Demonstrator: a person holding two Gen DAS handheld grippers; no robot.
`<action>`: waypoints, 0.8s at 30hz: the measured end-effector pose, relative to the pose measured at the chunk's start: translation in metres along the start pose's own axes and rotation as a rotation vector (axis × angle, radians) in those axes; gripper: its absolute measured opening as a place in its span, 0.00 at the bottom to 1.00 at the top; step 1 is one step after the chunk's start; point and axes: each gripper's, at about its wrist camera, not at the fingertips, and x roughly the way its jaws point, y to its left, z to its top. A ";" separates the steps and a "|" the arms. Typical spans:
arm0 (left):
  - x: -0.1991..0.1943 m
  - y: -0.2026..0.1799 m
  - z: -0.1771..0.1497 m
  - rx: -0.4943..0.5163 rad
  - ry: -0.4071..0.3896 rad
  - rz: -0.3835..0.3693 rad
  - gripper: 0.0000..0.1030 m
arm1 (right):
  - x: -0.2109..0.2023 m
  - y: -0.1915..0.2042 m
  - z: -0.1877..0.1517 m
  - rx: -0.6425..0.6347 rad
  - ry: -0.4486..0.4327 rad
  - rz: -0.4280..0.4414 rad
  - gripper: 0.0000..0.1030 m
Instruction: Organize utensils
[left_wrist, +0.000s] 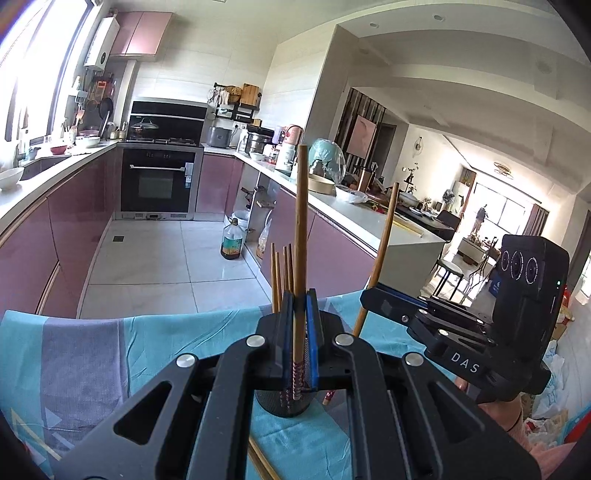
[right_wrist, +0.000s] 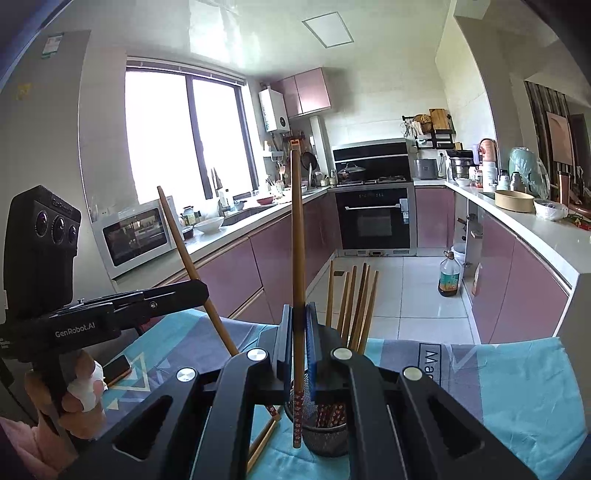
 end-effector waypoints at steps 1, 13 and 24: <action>0.000 0.000 0.001 0.000 -0.003 0.001 0.07 | 0.001 -0.001 0.001 -0.001 -0.002 -0.001 0.05; 0.021 -0.012 -0.002 0.054 0.015 0.056 0.07 | 0.017 -0.012 0.006 0.037 -0.024 -0.030 0.06; 0.040 -0.011 -0.003 0.058 0.077 0.070 0.07 | 0.032 -0.017 0.006 0.068 -0.022 -0.046 0.05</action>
